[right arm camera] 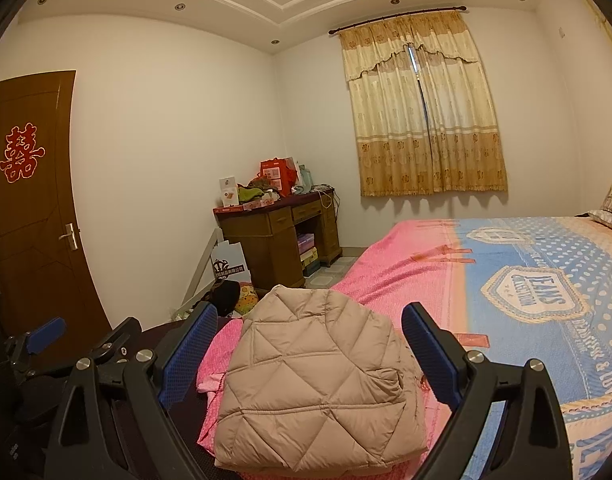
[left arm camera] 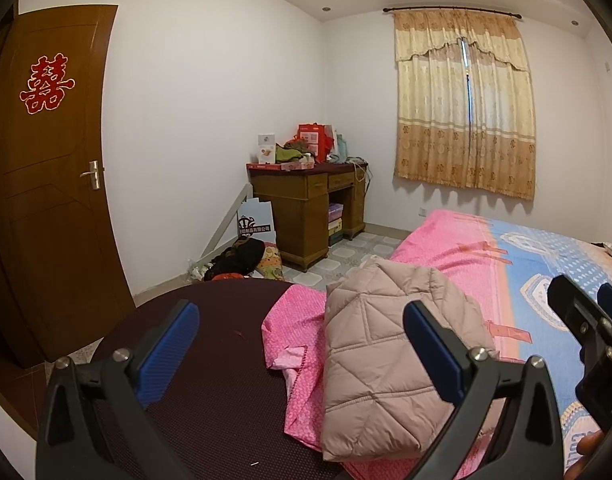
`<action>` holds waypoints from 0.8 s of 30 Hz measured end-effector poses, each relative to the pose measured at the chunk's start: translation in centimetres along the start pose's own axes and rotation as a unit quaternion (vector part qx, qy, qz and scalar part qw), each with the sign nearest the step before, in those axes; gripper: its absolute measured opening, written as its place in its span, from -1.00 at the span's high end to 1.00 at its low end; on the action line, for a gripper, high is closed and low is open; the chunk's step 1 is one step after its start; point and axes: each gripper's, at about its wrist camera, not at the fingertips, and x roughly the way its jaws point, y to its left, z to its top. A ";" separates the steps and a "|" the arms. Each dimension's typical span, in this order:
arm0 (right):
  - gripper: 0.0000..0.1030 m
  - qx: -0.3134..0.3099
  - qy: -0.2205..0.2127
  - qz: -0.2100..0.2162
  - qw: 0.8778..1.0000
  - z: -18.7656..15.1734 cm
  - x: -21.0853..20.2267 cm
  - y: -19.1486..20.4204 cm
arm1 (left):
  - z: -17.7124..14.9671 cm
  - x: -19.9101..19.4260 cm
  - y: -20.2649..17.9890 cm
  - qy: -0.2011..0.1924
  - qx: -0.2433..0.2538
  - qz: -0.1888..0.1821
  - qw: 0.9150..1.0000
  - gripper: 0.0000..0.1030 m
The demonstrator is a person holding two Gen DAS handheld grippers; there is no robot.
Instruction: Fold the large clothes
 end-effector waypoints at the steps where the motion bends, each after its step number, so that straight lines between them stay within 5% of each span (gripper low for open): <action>1: -0.83 0.000 0.000 0.000 1.000 0.0 0.0 0.0 | 0.0 0.0 -0.1 0.000 0.000 0.000 1.000 -1.00; 24: -0.83 0.013 0.015 0.001 1.000 -0.5 0.6 -1.2 | -0.2 0.2 -0.9 0.007 0.008 0.002 1.000 -1.00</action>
